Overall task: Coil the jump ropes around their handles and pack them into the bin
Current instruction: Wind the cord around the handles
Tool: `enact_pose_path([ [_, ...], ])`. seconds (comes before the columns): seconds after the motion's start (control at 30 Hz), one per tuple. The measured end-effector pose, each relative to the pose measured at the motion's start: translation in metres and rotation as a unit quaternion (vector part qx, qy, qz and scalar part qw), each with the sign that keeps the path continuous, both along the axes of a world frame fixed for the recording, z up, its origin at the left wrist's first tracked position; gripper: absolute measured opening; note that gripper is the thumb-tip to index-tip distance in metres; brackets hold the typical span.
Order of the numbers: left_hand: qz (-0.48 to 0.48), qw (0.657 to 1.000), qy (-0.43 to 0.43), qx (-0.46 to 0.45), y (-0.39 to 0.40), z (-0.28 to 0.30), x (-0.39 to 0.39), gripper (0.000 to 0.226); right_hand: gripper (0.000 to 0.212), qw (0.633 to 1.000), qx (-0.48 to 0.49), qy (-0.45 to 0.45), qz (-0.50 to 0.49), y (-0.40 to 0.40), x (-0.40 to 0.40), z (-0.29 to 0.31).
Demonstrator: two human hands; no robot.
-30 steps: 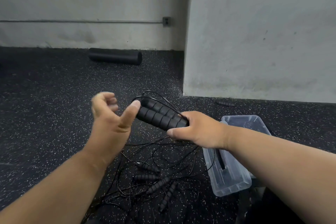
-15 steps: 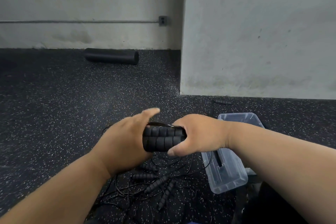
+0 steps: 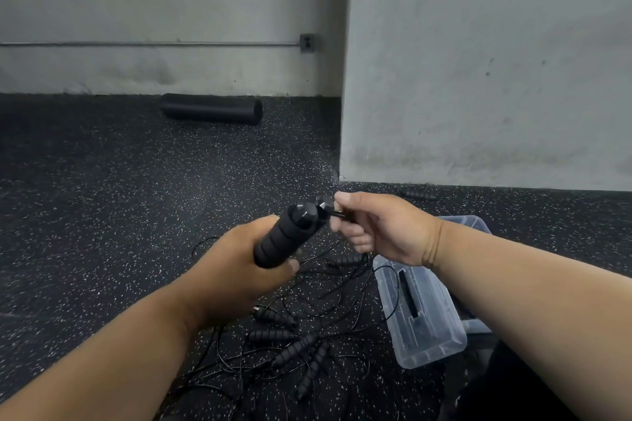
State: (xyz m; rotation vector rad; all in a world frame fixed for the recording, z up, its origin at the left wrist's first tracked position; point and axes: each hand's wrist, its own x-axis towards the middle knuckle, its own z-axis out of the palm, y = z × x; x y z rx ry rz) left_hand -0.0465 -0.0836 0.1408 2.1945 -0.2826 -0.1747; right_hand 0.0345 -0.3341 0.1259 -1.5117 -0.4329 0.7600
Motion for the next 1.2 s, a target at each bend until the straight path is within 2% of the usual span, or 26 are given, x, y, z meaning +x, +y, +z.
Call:
enact_pose_path([
  [0.07, -0.01, 0.999, 0.009, -0.029, -0.003, 0.002, -0.002, 0.027, 0.032, 0.999, -0.007, 0.016, -0.029, 0.0, 0.004, -0.006],
  [0.13, 0.054, 0.998, -0.001, -0.026, -0.008, -0.003, 0.0, 0.028, 0.03, 0.996, -0.073, -0.033, -0.028, 0.005, 0.002, -0.01],
  [0.23, 0.205, 0.974, -0.001, 0.1, -0.003, -0.014, 0.012, 0.02, 0.015, 0.967, -0.21, -0.145, 0.013, 0.021, -0.015, -0.011],
  [0.3, 0.239, 0.948, 0.006, 0.211, 0.006, -0.018, 0.017, 0.019, 0.012, 0.917, -0.302, -0.254, 0.064, 0.032, -0.033, -0.012],
  [0.4, 0.185, 0.913, 0.027, 0.363, 0.01, -0.026, 0.019, 0.013, 0.008, 0.794, -0.401, -0.427, 0.162, 0.045, -0.054, 0.0],
  [0.43, 0.15, 0.903, 0.045, 0.4, 0.007, -0.03, 0.017, 0.014, 0.011, 0.767, -0.414, -0.459, 0.172, 0.047, -0.056, 0.008],
  [0.5, 0.068, 0.886, 0.059, 0.455, -0.005, -0.038, 0.009, 0.017, 0.014, 0.746, -0.414, -0.49, 0.177, 0.046, -0.052, 0.023],
  [0.53, 0.025, 0.88, 0.044, 0.471, -0.014, -0.04, 0.004, 0.021, 0.016, 0.752, -0.401, -0.491, 0.18, 0.043, -0.049, 0.029],
  [0.57, -0.011, 0.88, 0.015, 0.474, -0.023, -0.042, -0.001, 0.023, 0.018, 0.778, -0.379, -0.47, 0.175, 0.04, -0.044, 0.035],
  [0.67, -0.069, 0.903, -0.057, 0.42, -0.047, -0.034, -0.017, 0.02, 0.026, 0.89, -0.298, -0.326, 0.117, 0.025, -0.021, 0.031],
  [0.73, -0.058, 0.939, -0.054, 0.334, -0.048, -0.023, -0.018, 0.022, 0.034, 0.931, -0.257, -0.248, 0.079, 0.012, -0.006, 0.014],
  [0.8, -0.031, 0.977, -0.029, 0.209, -0.039, -0.013, -0.017, 0.022, 0.038, 0.964, -0.201, -0.166, 0.054, 0.006, -0.001, -0.004],
  [0.87, 0.026, 0.996, -0.02, 0.078, -0.03, -0.01, -0.014, 0.018, 0.043, 0.977, -0.179, -0.112, 0.036, 0.011, -0.003, -0.018],
  [0.9, 0.075, 0.997, -0.01, 0.023, -0.026, -0.01, -0.011, 0.018, 0.043, 0.973, -0.198, -0.115, 0.032, 0.016, -0.009, -0.023],
  [0.97, 0.193, 0.98, 0.016, -0.035, -0.019, -0.015, -0.002, 0.016, 0.038, 0.951, -0.26, -0.164, 0.048, 0.028, -0.024, -0.032],
  [1.03, 0.261, 0.965, 0.024, 0.004, -0.011, -0.024, 0.01, 0.016, 0.019, 0.9, -0.333, -0.263, 0.103, 0.039, -0.043, -0.034],
  [1.1, 0.241, 0.96, 0.015, 0.142, -0.006, -0.035, 0.016, 0.029, 0.008, 0.831, -0.397, -0.353, 0.169, 0.048, -0.06, -0.029],
  [1.2, 0.133, 0.944, 0.019, 0.301, -0.009, -0.055, 0.011, 0.049, 0.007, 0.736, -0.44, -0.459, 0.233, 0.053, -0.066, -0.01],
])
